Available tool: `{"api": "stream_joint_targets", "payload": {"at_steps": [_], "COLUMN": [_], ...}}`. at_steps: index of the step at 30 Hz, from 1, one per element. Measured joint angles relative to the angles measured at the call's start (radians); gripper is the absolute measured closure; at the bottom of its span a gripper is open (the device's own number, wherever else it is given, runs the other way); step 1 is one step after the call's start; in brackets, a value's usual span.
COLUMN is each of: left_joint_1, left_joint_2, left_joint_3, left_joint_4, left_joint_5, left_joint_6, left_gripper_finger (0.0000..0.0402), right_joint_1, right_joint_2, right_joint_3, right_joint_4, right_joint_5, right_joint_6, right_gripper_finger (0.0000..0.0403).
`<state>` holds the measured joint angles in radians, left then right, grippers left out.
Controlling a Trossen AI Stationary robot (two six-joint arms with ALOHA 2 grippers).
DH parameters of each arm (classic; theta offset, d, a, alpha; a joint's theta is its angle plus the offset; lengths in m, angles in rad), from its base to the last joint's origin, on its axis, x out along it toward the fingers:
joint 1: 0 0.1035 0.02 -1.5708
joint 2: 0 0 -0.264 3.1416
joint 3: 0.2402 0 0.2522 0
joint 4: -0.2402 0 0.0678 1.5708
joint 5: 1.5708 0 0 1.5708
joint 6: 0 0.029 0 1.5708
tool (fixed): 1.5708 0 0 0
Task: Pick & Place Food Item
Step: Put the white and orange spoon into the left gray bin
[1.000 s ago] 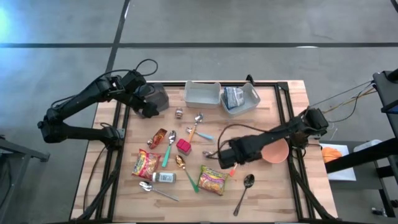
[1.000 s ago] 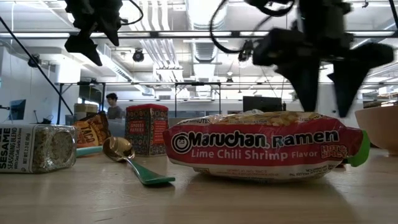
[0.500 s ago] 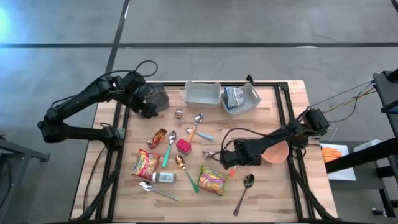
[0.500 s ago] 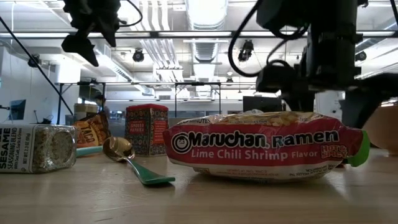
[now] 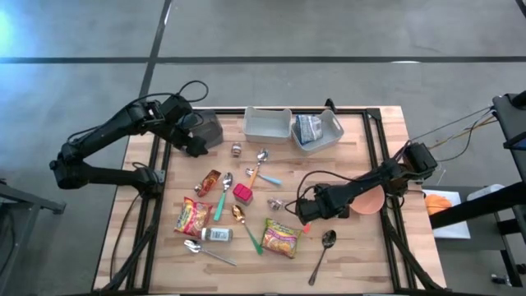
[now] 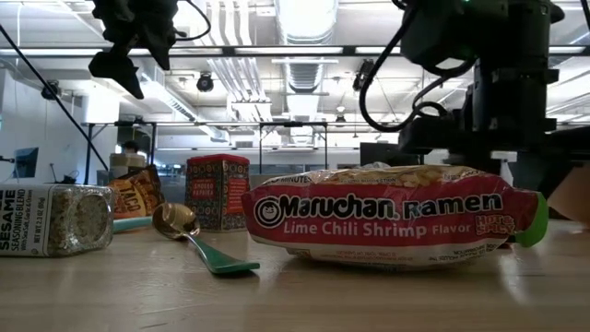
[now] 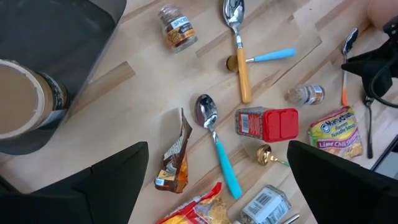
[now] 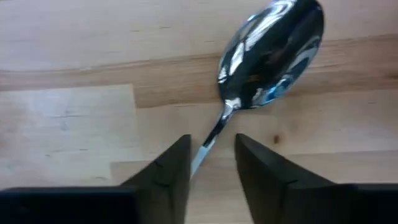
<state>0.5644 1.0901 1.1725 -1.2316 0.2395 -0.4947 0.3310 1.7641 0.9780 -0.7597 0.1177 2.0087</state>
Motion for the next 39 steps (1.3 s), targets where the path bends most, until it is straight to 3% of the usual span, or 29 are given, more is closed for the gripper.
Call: {"api": "stream_joint_targets", "payload": {"at_steps": [8,24,39], "left_joint_1": [0.0,0.0,0.0], "left_joint_2": [0.0,0.0,0.0], "left_joint_3": [0.0,0.0,0.0], "left_joint_4": [0.0,0.0,0.0], "left_joint_5": [0.0,-0.003,-0.003], "left_joint_6": [-0.011,-0.014,-0.013], "left_gripper_finger": [0.0015,0.0015,0.0015], "right_joint_1": [0.0,-0.008,-0.203], "right_joint_2": [0.0,-0.022,-0.159], "right_joint_3": [-0.023,0.056,0.182], "right_joint_4": [0.022,0.04,-0.025], "right_joint_5": [0.011,0.204,0.324], "right_joint_6": [-0.076,-0.352,-0.939], "right_gripper_finger": [0.0388,0.0391,0.0392]}}
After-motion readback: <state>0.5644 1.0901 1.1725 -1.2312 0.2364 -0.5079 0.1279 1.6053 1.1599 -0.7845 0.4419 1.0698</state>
